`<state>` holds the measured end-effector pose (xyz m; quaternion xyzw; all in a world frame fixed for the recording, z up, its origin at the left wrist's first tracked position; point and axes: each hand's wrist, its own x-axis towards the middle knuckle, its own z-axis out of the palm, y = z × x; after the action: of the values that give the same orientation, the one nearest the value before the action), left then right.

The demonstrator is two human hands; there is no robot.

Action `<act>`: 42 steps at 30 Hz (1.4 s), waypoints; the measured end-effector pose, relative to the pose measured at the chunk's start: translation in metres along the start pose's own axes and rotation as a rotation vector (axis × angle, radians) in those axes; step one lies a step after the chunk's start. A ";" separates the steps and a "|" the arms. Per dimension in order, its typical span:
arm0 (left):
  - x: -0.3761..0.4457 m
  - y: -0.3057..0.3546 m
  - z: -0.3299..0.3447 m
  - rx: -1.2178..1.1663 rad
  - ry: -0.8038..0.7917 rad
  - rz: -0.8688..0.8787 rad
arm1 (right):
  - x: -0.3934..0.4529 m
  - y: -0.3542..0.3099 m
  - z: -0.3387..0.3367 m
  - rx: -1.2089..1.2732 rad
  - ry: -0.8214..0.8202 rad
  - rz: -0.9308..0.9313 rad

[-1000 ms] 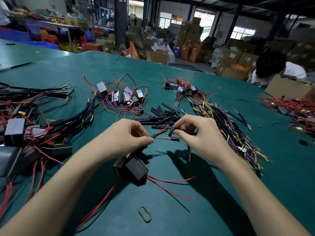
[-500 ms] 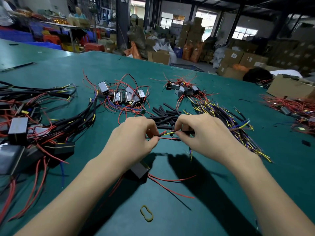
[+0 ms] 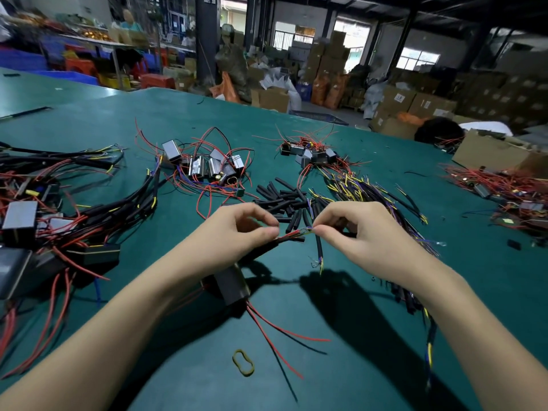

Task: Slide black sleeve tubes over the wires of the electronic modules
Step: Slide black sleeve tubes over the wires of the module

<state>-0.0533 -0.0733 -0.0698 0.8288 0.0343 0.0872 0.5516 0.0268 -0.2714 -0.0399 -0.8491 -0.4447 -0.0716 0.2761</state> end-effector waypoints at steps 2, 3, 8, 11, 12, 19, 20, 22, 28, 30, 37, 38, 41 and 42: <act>-0.001 -0.001 -0.004 0.029 -0.115 -0.097 | -0.003 0.001 0.002 0.035 0.001 0.009; -0.002 -0.001 -0.006 0.042 -0.150 -0.124 | -0.004 0.001 0.002 0.045 0.005 0.013; -0.001 0.000 -0.005 -0.022 -0.051 -0.073 | -0.006 0.002 0.003 0.018 0.007 0.030; -0.001 0.002 -0.002 -0.063 -0.006 -0.050 | -0.005 0.001 -0.001 -0.040 -0.003 0.039; -0.001 0.002 -0.002 -0.062 -0.004 -0.039 | -0.005 0.001 -0.002 -0.067 -0.012 0.046; -0.009 0.010 0.018 0.198 0.172 0.368 | -0.004 -0.008 -0.001 -0.062 -0.017 0.063; -0.009 0.010 0.022 0.190 0.194 0.398 | -0.003 -0.010 0.000 -0.057 -0.013 0.058; -0.010 0.009 0.026 0.180 0.243 0.430 | -0.003 -0.014 0.002 -0.039 0.005 0.040; -0.009 0.008 0.031 0.171 0.355 0.436 | -0.003 -0.018 0.001 -0.006 0.017 0.060; -0.008 0.007 0.030 0.163 0.358 0.436 | -0.003 -0.018 0.001 -0.014 0.014 0.049; -0.008 0.007 0.030 0.223 0.337 0.529 | -0.003 -0.018 -0.002 0.021 -0.011 0.019; -0.009 0.006 0.031 0.231 0.333 0.549 | -0.003 -0.018 -0.002 0.035 -0.019 0.017; -0.008 0.004 0.033 0.262 0.353 0.597 | -0.003 -0.017 -0.001 0.056 -0.008 0.013; -0.008 0.003 0.033 0.268 0.363 0.613 | -0.003 -0.016 -0.001 0.062 0.006 0.013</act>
<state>-0.0551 -0.1062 -0.0801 0.8364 -0.1072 0.3882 0.3718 0.0121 -0.2667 -0.0336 -0.8426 -0.4404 -0.0585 0.3043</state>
